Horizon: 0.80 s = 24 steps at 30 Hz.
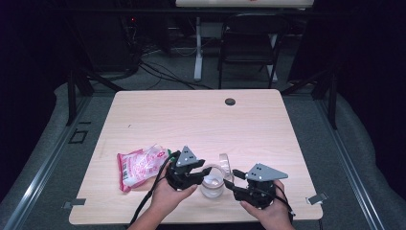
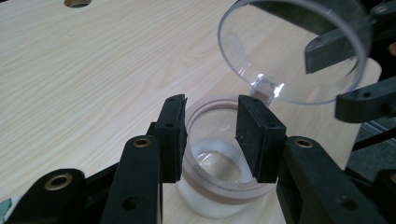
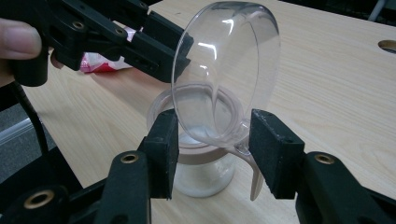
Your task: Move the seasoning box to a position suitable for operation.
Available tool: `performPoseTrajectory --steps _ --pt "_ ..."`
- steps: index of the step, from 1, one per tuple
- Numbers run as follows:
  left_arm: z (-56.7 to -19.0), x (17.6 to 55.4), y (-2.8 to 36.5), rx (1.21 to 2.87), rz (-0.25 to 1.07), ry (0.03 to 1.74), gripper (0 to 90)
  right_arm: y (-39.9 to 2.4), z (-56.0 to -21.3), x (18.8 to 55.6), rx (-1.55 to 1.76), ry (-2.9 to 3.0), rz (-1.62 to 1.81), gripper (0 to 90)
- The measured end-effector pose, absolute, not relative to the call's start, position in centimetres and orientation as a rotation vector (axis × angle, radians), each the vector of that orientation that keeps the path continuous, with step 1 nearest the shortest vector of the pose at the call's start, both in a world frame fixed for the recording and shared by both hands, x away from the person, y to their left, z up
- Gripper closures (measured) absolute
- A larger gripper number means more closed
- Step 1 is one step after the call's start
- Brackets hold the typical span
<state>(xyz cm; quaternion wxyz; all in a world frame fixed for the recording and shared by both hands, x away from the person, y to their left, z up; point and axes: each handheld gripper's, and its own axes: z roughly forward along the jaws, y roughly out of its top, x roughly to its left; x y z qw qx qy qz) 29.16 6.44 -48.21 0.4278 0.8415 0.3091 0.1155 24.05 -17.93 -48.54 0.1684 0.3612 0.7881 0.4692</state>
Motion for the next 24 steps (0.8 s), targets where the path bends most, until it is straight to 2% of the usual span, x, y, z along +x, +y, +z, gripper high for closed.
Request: performPoseTrajectory --steps 24 --pt "-50.5 29.5 6.5 2.129 0.266 0.811 62.2 -19.2 -49.1 24.1 1.072 2.236 1.304 58.1"
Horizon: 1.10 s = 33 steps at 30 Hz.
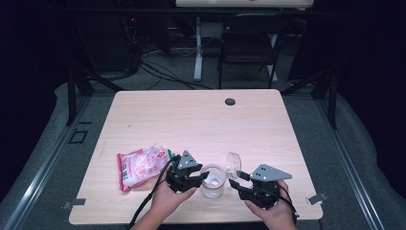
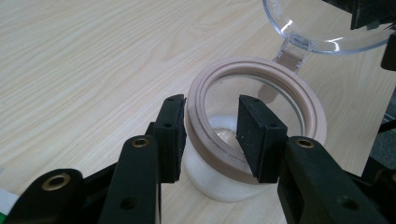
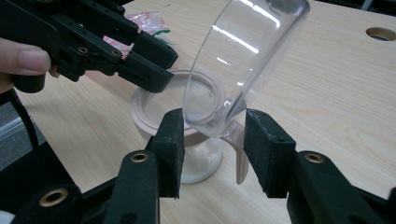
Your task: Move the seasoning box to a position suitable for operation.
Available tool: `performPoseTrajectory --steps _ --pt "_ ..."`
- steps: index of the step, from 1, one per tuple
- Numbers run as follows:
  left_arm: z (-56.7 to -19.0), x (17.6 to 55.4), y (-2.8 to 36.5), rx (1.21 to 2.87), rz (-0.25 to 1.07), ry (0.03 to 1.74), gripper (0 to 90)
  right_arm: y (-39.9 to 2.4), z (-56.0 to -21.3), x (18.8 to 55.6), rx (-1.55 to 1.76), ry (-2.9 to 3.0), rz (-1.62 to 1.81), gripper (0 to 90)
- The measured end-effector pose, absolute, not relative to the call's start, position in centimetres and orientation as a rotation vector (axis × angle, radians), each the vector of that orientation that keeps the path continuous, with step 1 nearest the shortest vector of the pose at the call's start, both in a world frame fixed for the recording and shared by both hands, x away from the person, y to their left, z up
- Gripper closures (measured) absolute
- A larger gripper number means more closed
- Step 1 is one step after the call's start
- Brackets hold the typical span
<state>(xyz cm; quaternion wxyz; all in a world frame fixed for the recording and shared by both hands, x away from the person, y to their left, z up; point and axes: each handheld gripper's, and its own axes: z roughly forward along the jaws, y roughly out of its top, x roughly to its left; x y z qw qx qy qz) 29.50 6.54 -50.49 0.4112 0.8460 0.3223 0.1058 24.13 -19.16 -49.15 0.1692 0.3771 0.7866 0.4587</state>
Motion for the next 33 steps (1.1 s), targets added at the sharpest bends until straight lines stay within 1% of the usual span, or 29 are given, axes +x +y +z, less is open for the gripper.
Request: performPoseTrajectory --steps 5,14,16,23,33 --pt "-50.4 29.4 6.6 2.13 0.254 0.805 62.2 -19.1 -49.5 24.2 1.072 2.244 1.303 58.1" --pt "-50.1 29.3 7.1 2.111 0.28 0.804 61.7 -19.3 -50.5 24.7 1.072 2.257 1.264 55.6" --pt "-49.9 29.2 7.5 2.112 0.281 0.805 61.6 -19.4 -51.2 25.0 1.078 2.289 1.241 55.3" --pt "-49.6 28.9 8.7 2.097 0.299 0.813 61.3 -19.7 -53.0 26.2 1.119 2.302 1.217 59.8" --pt "-49.7 28.6 9.7 2.071 0.316 0.826 61.0 -19.4 -54.1 27.1 1.14 2.304 1.226 66.7"
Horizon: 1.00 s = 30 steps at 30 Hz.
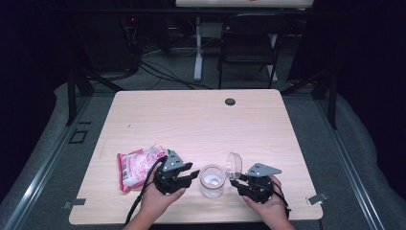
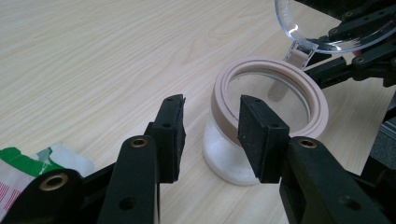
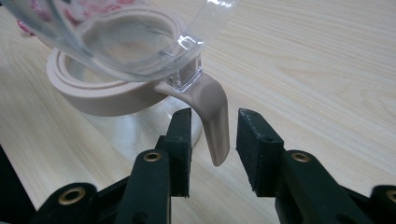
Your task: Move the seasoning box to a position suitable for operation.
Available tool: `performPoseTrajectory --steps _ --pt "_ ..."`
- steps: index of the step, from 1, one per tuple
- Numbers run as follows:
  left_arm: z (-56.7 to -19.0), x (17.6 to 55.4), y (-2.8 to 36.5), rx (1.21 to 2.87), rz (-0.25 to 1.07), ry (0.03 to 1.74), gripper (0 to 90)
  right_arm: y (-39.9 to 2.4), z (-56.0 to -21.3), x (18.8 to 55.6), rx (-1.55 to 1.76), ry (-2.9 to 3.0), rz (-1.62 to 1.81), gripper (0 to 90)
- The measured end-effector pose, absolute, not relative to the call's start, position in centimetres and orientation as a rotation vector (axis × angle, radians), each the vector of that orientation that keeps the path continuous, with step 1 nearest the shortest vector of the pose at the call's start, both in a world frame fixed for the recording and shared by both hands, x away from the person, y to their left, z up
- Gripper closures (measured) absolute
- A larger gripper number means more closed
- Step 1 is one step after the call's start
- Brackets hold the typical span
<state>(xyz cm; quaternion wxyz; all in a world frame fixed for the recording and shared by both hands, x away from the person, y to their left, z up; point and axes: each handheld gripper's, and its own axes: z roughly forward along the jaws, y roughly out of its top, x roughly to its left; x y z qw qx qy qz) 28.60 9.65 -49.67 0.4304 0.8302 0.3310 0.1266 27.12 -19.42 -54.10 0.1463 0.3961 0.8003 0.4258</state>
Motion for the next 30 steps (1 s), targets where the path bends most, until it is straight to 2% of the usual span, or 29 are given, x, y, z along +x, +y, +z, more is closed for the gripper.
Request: performPoseTrajectory --steps 12,22,30 --pt "-49.6 28.6 10.6 2.068 0.328 0.835 60.4 -18.5 -54.5 27.9 1.134 2.291 1.201 72.4" --pt "-49.1 28.5 12.4 2.014 0.358 0.892 60.2 -20.0 -54.5 29.7 1.257 2.252 1.276 78.3" --pt "-48.8 28.3 14.1 1.986 0.393 0.939 59.9 -20.5 -54.7 31.3 1.296 2.253 1.301 78.0"
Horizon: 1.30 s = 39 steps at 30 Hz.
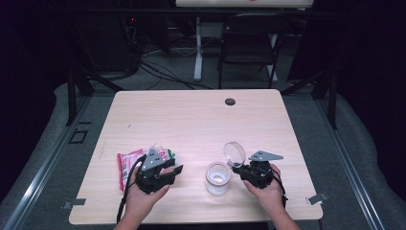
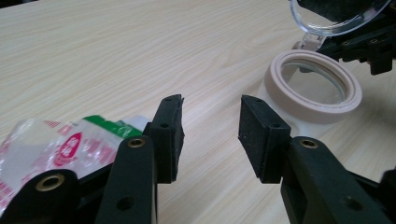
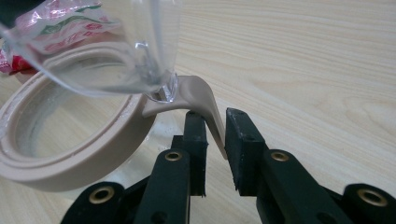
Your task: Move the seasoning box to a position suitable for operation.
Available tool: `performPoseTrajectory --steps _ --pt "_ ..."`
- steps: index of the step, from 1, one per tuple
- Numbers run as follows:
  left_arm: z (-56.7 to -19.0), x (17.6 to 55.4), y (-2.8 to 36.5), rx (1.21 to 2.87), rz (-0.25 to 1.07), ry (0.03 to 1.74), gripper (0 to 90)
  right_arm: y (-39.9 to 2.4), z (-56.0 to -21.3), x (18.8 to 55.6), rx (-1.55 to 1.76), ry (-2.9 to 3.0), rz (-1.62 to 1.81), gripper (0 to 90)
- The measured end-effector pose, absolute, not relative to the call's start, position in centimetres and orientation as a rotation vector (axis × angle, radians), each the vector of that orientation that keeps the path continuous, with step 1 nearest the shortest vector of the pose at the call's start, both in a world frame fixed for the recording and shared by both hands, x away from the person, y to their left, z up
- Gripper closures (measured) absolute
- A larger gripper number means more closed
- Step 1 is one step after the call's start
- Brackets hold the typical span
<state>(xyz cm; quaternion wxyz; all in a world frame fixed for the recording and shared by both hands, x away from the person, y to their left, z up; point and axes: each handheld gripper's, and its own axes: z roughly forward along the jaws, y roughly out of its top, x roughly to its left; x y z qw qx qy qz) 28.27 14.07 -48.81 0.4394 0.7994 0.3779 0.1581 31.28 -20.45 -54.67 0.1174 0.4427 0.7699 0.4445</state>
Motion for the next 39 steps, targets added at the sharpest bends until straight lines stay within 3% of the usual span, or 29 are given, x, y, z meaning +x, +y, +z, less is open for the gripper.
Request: performPoseTrajectory --steps 21,39 --pt "-48.6 27.6 17.8 1.906 0.458 1.059 59.8 -19.6 -55.1 32.8 1.207 2.282 1.237 82.2" --pt "-48.9 28.0 19.2 1.885 0.477 1.098 57.6 -22.4 -55.0 34.2 1.236 2.229 1.208 82.5"
